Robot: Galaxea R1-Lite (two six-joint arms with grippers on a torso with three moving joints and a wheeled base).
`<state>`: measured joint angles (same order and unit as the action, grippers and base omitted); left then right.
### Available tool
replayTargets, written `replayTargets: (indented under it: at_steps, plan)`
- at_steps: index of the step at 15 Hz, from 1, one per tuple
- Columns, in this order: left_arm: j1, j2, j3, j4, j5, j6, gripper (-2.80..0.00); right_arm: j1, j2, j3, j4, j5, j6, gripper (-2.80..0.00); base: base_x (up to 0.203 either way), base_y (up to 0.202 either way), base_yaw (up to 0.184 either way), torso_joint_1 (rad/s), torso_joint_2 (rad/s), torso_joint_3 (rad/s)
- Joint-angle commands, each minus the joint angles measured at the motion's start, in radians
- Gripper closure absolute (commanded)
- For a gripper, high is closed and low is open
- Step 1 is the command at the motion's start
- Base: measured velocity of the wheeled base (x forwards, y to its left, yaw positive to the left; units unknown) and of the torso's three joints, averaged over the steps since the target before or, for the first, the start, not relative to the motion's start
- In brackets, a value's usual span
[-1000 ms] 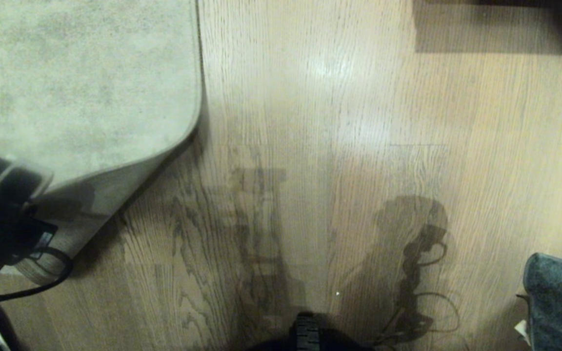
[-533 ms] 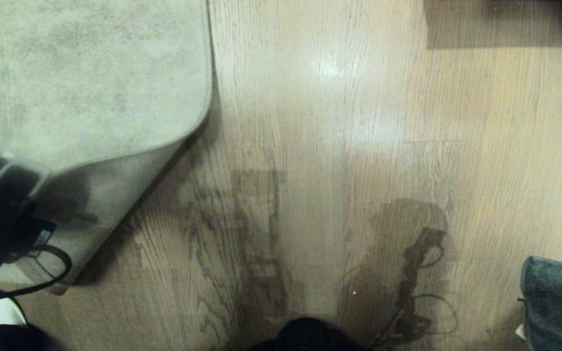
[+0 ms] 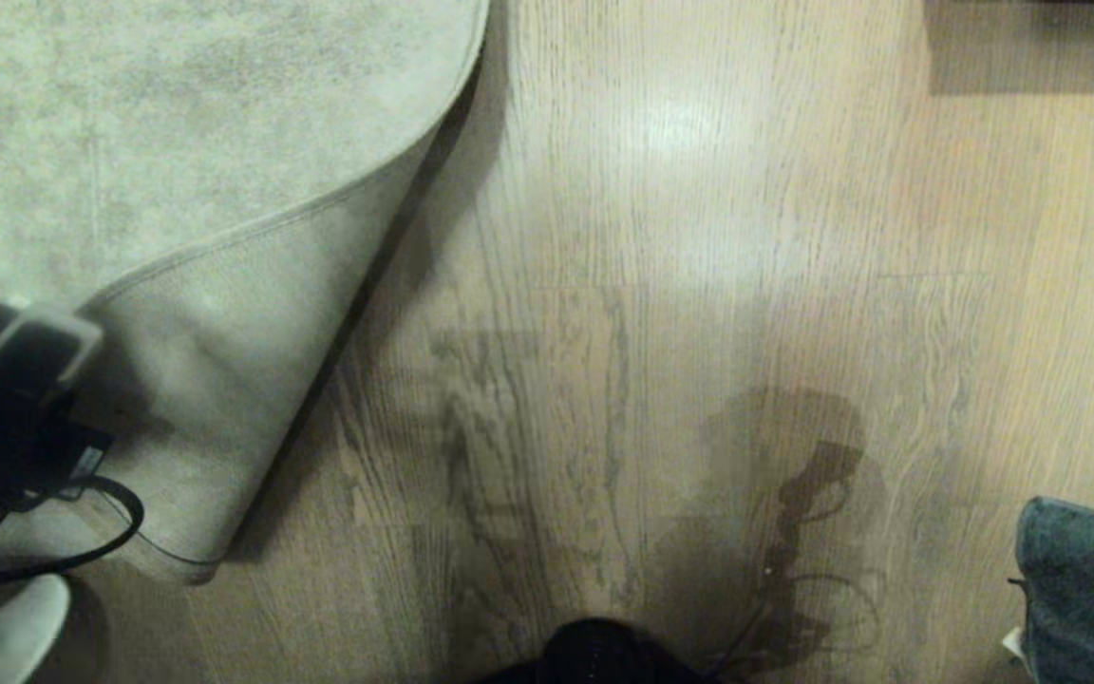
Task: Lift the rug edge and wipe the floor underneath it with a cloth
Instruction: Lift up the carpet
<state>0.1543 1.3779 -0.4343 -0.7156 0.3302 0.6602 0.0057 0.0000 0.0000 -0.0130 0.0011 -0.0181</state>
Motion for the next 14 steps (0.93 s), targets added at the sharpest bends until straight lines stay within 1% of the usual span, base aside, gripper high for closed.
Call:
replayTargets:
  at_steps: [1,5,11,12,14]
  plan:
    - [0.001,0.003,0.002,-0.002,0.004,0.004,0.00,0.000,0.001,0.000,-0.001,0.000,0.000,0.00,0.000,0.194,-0.003,-0.002,0.00,-0.002]
    - [0.001,0.003,0.002,-0.002,0.004,0.004,0.00,0.000,0.000,0.000,-0.001,0.000,0.000,0.00,0.000,0.171,-0.001,0.002,0.00,0.003]
    - [0.008,0.007,-0.006,0.001,0.001,0.003,0.00,0.002,0.000,0.000,-0.001,0.000,0.000,0.00,0.000,0.009,0.000,0.001,0.00,0.000]
    - [0.008,0.007,0.001,-0.004,0.003,-0.006,0.00,0.000,0.000,0.000,-0.001,0.000,0.000,0.00,0.000,0.000,0.000,0.000,0.00,0.000]
    - [0.011,0.006,0.008,-0.004,0.004,-0.051,0.00,0.000,0.000,0.000,-0.001,0.000,0.000,0.00,0.000,0.000,0.000,0.000,0.00,0.000]
